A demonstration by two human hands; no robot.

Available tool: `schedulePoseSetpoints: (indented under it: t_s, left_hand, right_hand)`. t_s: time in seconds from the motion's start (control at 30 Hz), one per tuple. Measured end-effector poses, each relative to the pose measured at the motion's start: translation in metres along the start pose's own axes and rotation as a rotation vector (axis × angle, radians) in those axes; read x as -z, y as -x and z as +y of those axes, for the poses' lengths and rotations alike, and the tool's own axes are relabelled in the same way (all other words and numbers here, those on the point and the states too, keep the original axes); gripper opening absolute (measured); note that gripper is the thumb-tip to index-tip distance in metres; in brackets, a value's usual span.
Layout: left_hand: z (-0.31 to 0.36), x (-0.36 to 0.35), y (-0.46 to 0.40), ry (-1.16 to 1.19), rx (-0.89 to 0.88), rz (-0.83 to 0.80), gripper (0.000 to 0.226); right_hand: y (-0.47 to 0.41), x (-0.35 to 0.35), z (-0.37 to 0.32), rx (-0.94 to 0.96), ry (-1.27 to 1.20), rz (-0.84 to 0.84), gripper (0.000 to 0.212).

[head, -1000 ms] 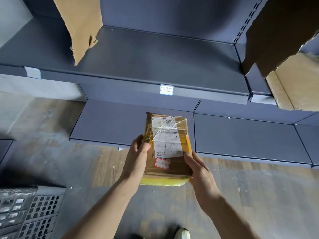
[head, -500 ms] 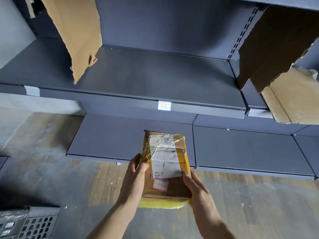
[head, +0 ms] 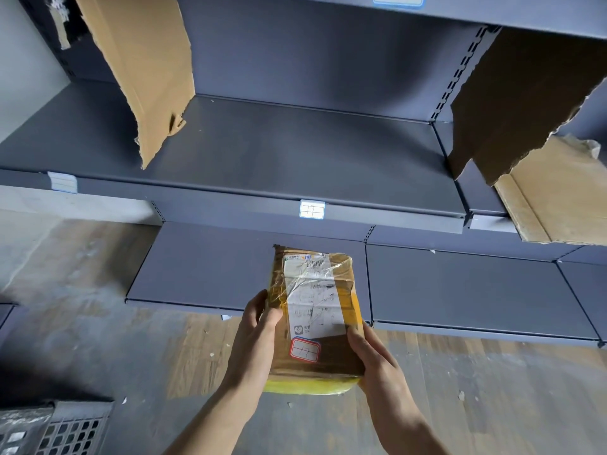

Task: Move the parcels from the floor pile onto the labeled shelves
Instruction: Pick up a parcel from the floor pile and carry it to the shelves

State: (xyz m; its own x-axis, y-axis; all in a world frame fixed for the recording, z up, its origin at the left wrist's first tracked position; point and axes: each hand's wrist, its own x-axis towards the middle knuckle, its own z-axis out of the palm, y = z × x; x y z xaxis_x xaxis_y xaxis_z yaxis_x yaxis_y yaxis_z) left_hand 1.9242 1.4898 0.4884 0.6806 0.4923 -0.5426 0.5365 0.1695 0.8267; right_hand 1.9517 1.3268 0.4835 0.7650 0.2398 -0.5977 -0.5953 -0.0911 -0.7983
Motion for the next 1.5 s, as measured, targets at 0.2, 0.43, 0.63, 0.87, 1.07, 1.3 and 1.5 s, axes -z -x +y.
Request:
schedulePoseSetpoints:
  t_s: [0.2, 0.43, 0.63, 0.87, 1.07, 1.3, 1.5]
  left_hand:
    - [0.012, -0.001, -0.002, -0.021, -0.004, -0.005, 0.030]
    - [0.048, 0.000, 0.002, -0.017, -0.027, -0.011, 0.049]
    - [0.107, -0.004, -0.011, -0.091, -0.135, 0.009, 0.065]
    - [0.150, -0.011, -0.011, -0.083, -0.110, 0.024, 0.059]
    - [0.205, -0.021, -0.034, -0.002, -0.280, 0.031, 0.040]
    - [0.193, -0.033, -0.057, -0.160, -0.353, 0.044, 0.055]
    - [0.205, -0.043, -0.099, -0.320, -0.461, 0.055, 0.056]
  right_hand:
    - [0.003, -0.002, -0.018, 0.020, -0.002, -0.008, 0.039]
    - [0.006, -0.006, -0.051, 0.079, 0.007, -0.008, 0.039]
    - [-0.005, -0.006, -0.113, 0.197, 0.076, 0.006, 0.031]
    - [-0.004, 0.008, -0.155, 0.205, 0.143, 0.053, 0.028]
    - [-0.023, 0.003, -0.196, 0.349, 0.109, 0.067, 0.025]
    - [-0.099, -0.012, -0.213, 0.412, 0.257, 0.270, 0.032]
    - [-0.138, -0.018, -0.236, 0.412, 0.309, 0.309, 0.041]
